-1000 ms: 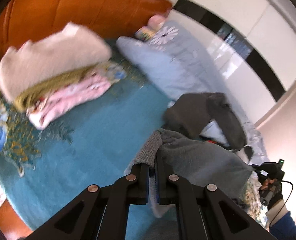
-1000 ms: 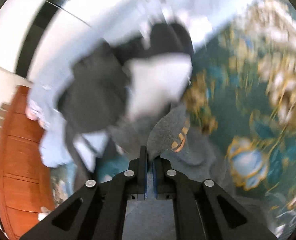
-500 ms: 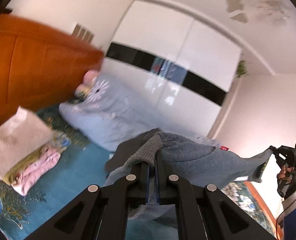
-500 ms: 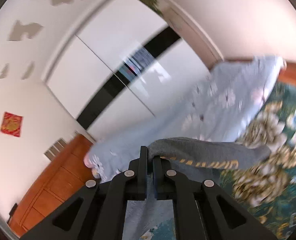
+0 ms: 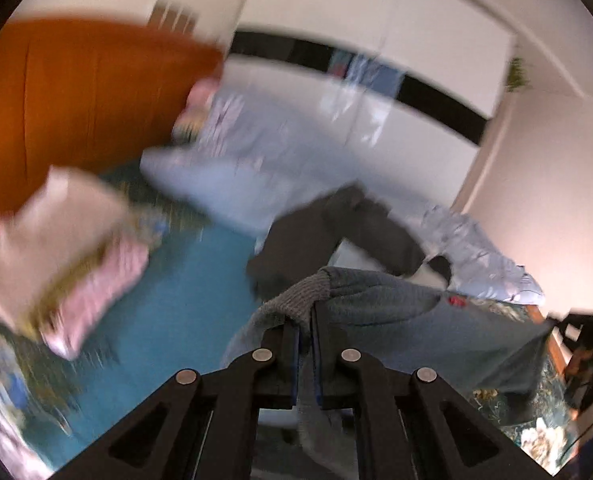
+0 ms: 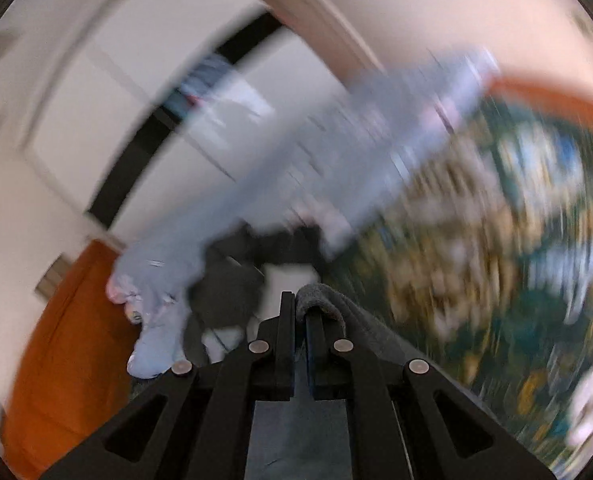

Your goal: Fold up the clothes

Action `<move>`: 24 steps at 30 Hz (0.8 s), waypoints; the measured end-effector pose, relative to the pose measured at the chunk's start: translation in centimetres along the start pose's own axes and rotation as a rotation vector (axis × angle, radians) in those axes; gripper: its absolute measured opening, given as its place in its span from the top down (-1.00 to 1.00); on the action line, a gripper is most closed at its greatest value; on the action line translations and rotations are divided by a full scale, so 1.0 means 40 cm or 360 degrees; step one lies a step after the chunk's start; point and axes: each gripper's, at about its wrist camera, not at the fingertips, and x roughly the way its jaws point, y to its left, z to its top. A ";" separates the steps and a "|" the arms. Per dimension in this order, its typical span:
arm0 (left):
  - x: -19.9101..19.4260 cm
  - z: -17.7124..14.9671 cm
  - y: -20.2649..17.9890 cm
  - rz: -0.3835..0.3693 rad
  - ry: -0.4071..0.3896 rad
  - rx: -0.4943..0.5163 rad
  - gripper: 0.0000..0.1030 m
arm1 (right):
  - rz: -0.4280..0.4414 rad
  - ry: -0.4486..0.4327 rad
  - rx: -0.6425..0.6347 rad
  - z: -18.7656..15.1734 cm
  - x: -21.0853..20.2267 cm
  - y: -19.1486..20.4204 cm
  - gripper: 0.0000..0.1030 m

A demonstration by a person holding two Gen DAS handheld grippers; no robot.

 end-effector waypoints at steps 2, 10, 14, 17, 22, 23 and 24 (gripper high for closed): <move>0.070 -0.008 0.017 0.0056 0.0104 -0.0012 0.88 | -0.0057 0.0140 0.0115 -0.027 0.079 -0.058 0.92; 0.320 0.058 0.087 0.0146 0.0308 -0.0017 0.89 | -0.0158 0.0237 -0.0071 0.003 0.282 0.040 0.92; 0.482 0.107 0.164 0.0174 0.0390 -0.0129 0.89 | -0.0172 0.0301 -0.0071 0.009 0.433 0.087 0.93; 0.602 0.100 0.220 0.0259 0.0549 -0.0160 0.88 | -0.0259 0.0363 0.0059 -0.022 0.553 0.078 0.92; 0.713 0.086 0.243 0.0359 0.0655 -0.0141 0.88 | -0.0441 0.0457 -0.0096 -0.078 0.673 0.108 0.92; 0.726 0.089 0.243 0.0368 0.0659 -0.0142 0.88 | -0.0474 0.0460 -0.0102 -0.081 0.686 0.108 0.92; 0.739 0.089 0.239 0.0382 0.0679 -0.0128 0.88 | -0.0500 0.0461 -0.0078 -0.080 0.694 0.104 0.92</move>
